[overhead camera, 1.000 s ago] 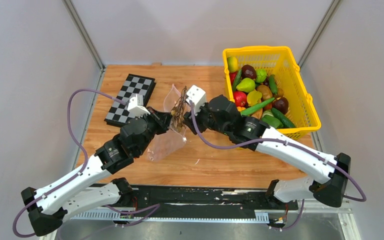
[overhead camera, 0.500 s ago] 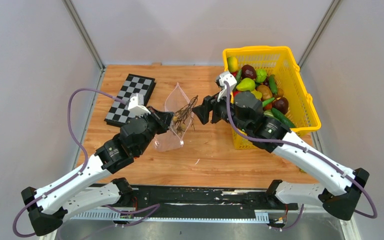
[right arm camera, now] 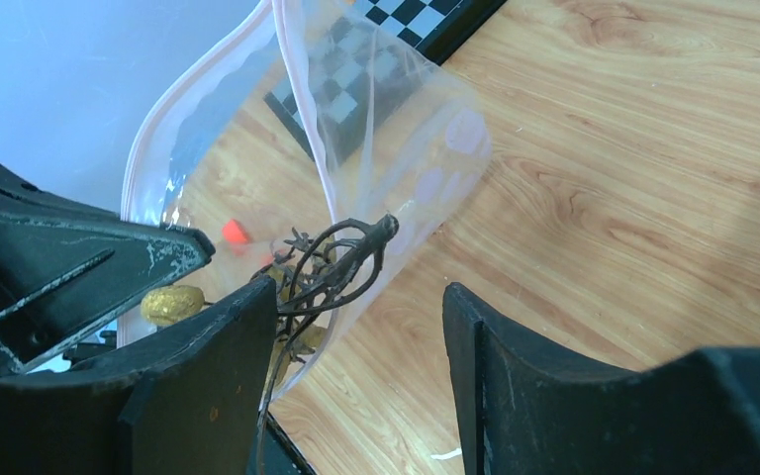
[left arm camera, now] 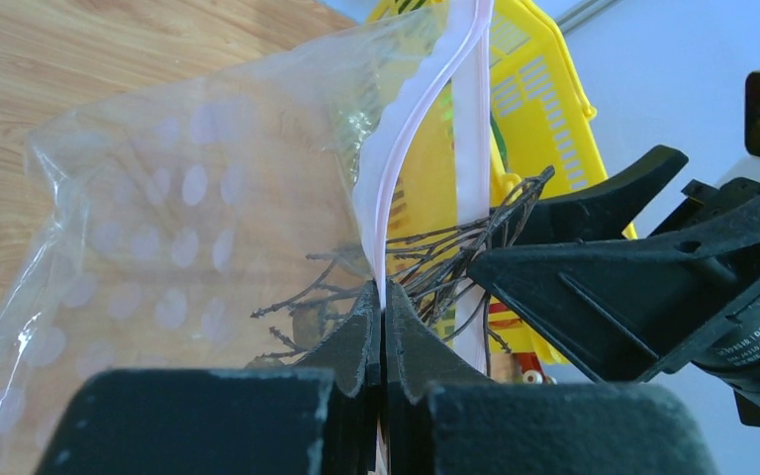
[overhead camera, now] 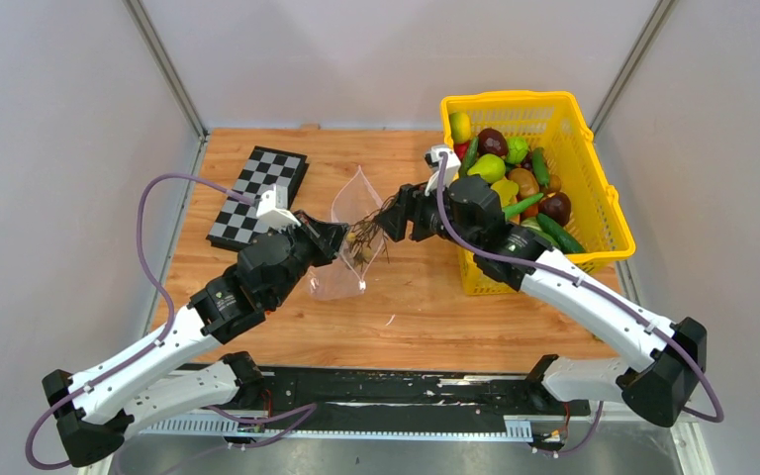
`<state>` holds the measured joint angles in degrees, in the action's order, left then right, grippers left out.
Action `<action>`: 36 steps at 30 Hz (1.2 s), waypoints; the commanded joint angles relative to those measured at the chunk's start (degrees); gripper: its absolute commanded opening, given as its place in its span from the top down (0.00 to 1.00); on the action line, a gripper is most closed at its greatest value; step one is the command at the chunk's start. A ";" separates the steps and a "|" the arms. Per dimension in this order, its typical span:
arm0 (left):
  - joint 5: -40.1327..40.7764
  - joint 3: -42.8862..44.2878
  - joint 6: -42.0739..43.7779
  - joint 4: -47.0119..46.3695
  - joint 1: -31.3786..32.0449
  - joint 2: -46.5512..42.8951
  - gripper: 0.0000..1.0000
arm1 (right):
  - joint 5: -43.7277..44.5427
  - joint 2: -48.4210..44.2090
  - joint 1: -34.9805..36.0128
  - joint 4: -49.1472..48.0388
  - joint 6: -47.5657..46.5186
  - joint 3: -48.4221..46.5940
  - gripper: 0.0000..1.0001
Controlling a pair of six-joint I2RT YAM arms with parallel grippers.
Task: Place the food in the zip-top bag and seal the zipper
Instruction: Place the fake vegetable in the zipper food storage bag.
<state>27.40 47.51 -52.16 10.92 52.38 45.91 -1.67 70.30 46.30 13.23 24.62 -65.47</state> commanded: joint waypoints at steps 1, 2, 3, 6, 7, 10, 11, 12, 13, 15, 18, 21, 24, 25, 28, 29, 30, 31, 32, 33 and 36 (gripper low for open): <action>-0.55 0.02 -0.40 -0.09 -0.09 -0.47 1.00 | -1.02 0.78 -1.22 -4.25 1.98 -2.54 0.38; -0.50 0.11 -0.33 0.34 -0.09 -0.48 1.00 | -1.70 0.78 -1.56 -4.87 1.93 -2.49 0.43; -0.30 0.15 -0.31 0.77 -0.09 -0.60 1.00 | -2.13 0.72 -1.87 -5.36 1.93 -2.40 0.53; 0.31 0.14 -0.15 1.27 -0.09 -0.73 1.00 | -3.75 0.17 -2.04 -7.19 0.67 -1.97 0.60; 0.52 0.18 0.05 1.31 -0.09 -0.69 1.00 | -4.45 0.00 -2.04 -7.92 0.03 -1.81 0.61; 0.74 0.38 0.51 1.60 -0.09 -0.41 1.00 | -5.32 -0.55 -2.05 -8.85 -2.17 -1.31 0.59; 0.67 0.47 0.61 1.56 -0.10 -0.27 1.00 | -4.85 -0.46 -2.11 -8.62 -2.82 -1.49 0.58; 0.49 0.55 0.64 1.53 -0.09 -0.07 1.00 | -4.82 -0.21 -2.34 -8.27 -3.33 -1.88 0.61; 0.34 0.69 0.77 1.48 -0.09 0.07 1.00 | -5.14 0.40 -2.58 -7.63 -3.61 -2.72 0.69; 0.19 0.79 0.84 1.74 -0.09 0.18 1.00 | -5.70 0.98 -2.66 -6.80 -3.91 -3.46 0.75; 0.55 0.67 0.83 1.76 -0.09 0.10 1.00 | -6.77 1.20 -2.62 -8.01 -4.77 -3.07 0.94; 0.95 0.57 0.67 2.08 -0.14 0.13 1.00 | -9.24 -0.22 -2.59 -10.89 -6.99 -1.94 1.00; 0.87 0.89 0.41 2.33 -0.10 0.63 1.00 | -11.89 -2.87 -1.56 -15.01 -11.39 0.38 1.00; 0.64 1.17 0.32 2.41 -0.09 1.02 1.00 | -12.04 -3.64 -0.87 -16.13 -13.19 1.02 1.00; -0.66 2.49 0.17 2.42 -0.10 2.63 1.00 | -10.39 -4.89 1.28 -18.97 -17.83 2.44 1.00; -1.45 2.99 0.20 2.39 -0.09 3.58 1.00 | -8.58 -4.91 2.04 -19.32 -18.84 2.42 1.00; -2.30 3.50 0.22 2.36 -0.09 4.24 1.00 | -5.96 -4.84 2.64 -19.88 -19.60 2.49 1.00; -2.99 3.94 0.11 2.45 -0.09 4.95 1.00 | -4.50 -4.78 3.18 -20.82 -19.90 2.67 1.00; -3.65 4.19 -0.20 2.40 -0.11 5.45 1.00 | -3.15 -4.58 3.79 -21.55 -20.26 2.79 1.00; -4.36 4.21 -0.60 2.03 -0.09 5.72 1.00 | -2.03 -4.23 4.24 -22.18 -20.69 2.74 1.00; -5.78 3.48 -1.54 0.19 -0.09 5.77 1.00 | 2.76 -2.89 6.25 -23.61 -22.52 2.97 1.00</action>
<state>23.97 49.17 -52.27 13.87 52.38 51.83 -5.82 66.63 50.70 -4.60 6.39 -63.13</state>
